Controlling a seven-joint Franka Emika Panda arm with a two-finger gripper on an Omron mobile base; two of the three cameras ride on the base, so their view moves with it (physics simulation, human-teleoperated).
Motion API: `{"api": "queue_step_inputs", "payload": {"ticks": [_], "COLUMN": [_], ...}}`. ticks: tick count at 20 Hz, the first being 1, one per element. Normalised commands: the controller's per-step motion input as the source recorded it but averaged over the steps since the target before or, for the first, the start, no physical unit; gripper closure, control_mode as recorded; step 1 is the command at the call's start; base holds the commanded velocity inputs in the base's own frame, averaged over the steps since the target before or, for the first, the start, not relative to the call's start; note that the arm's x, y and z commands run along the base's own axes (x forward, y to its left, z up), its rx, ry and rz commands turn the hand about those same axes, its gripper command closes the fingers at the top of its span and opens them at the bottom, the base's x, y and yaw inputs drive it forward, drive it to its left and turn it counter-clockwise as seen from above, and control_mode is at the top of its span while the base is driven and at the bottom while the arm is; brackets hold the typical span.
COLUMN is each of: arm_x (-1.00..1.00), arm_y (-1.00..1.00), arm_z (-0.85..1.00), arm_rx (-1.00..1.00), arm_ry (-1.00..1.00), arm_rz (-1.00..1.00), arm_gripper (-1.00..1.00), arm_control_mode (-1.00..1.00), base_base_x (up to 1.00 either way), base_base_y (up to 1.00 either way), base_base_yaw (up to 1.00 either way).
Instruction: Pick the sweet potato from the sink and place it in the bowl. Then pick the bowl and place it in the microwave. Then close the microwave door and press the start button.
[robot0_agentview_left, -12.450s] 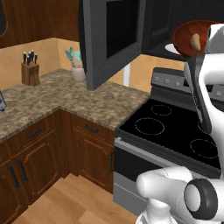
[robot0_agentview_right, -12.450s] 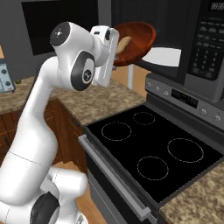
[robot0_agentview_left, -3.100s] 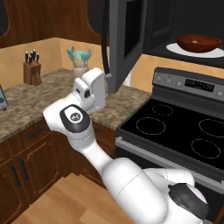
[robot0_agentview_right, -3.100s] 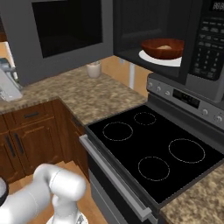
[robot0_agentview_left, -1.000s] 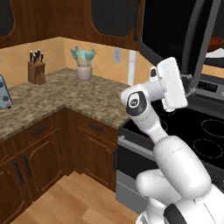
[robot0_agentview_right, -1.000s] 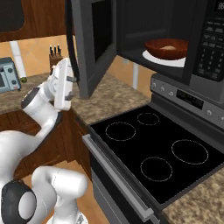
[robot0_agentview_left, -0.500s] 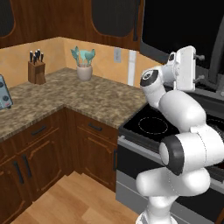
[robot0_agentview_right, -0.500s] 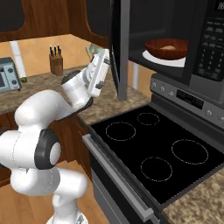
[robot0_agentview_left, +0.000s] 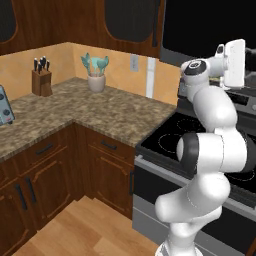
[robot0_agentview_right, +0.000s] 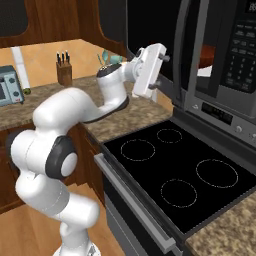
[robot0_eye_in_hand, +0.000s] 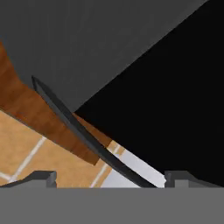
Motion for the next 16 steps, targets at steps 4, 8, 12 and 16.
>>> {"api": "queue_step_inputs", "payload": {"ticks": [4,8,12,16], "arm_x": [0.15,0.62,1.00,0.94], "arm_y": [-0.86,-0.48,-0.24,-0.54], "arm_z": [0.47,0.11,0.00,-0.05], "arm_rx": [0.41,0.32,0.23,0.23], "arm_ry": [0.00,0.01,0.02,0.00], "arm_rz": [0.38,0.38,0.37,0.41], "arm_gripper": [-1.00,-1.00,-1.00,-1.00], "arm_control_mode": [-1.00,-1.00,-1.00,-1.00], "base_base_x": [0.00,0.00,0.00,0.00], "base_base_y": [0.00,0.00,0.00,0.00], "base_base_yaw": [0.00,0.00,0.00,0.00]}}
